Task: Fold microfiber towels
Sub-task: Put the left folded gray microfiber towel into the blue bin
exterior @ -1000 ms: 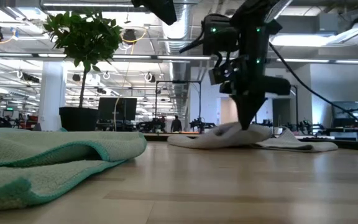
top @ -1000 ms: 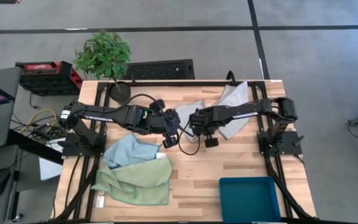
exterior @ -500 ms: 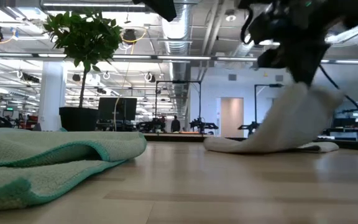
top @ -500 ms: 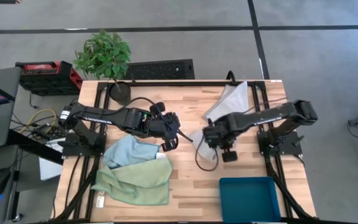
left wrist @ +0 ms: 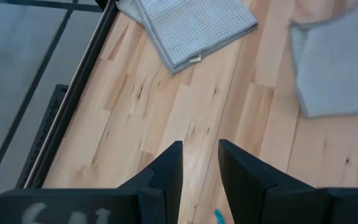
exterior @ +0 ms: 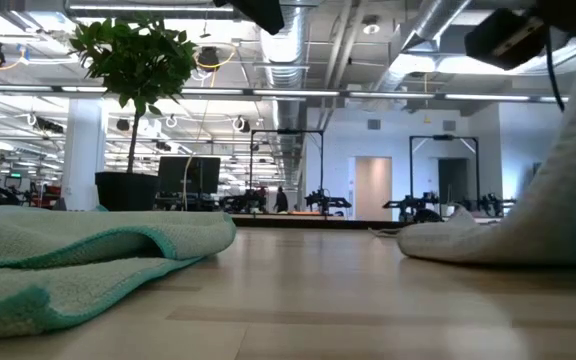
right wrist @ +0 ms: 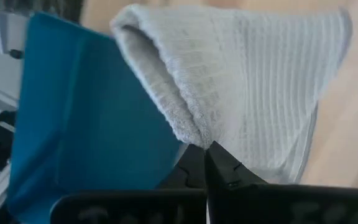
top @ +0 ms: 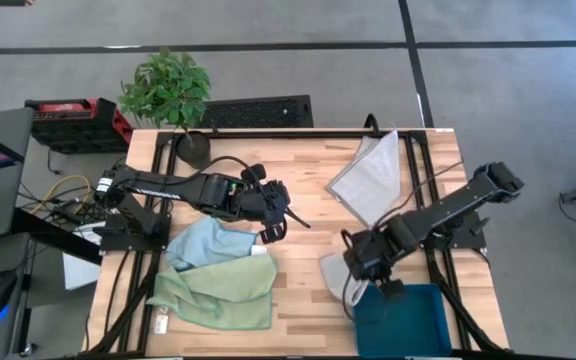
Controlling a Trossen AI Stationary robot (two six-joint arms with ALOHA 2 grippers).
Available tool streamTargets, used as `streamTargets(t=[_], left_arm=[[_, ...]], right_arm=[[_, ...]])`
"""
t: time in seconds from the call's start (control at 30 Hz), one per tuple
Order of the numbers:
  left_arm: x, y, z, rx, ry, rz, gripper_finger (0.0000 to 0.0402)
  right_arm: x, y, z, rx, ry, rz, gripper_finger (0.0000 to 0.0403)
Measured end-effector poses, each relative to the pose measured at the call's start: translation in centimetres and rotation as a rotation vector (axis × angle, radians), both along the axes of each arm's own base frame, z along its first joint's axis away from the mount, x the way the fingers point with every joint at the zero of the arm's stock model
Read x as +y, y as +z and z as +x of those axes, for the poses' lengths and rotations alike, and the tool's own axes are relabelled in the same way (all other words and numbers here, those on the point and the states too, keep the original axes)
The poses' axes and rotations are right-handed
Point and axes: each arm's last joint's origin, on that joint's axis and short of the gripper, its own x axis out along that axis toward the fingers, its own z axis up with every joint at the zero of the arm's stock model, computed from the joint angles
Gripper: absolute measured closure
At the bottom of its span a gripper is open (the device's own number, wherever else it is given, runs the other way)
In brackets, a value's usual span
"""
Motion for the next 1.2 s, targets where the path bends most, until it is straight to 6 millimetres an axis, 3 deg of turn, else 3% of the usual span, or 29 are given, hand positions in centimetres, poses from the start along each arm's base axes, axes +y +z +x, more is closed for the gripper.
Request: streamTargets(t=[0.17,0.4,0.7,1.07,1.2], left_arm=[[0.0,0.0,0.1,-0.019,0.022,-0.026,0.0306],[-0.1,0.2,0.3,-0.09,0.098,-0.101,0.0306],[-0.1,0.4,0.6,-0.135,0.125,-0.129,0.0306],[-0.4,0.5,0.7,-0.162,0.115,-0.137,0.0306],[-1.2,0.6,1.0,-0.173,0.035,-0.16,0.0306]], right_arm=[[1.7,0.0,-0.1,-0.074,0.104,0.02,0.0398],[2.1,0.2,-0.5,-0.135,0.225,-0.02,0.0399],[4.6,-0.1,-3.9,-0.027,0.437,-0.054,0.0395],[5.0,0.6,-5.6,0.027,0.477,-0.016,0.0393],[5.4,0.4,-5.8,0.026,0.457,-0.011,0.0393]])
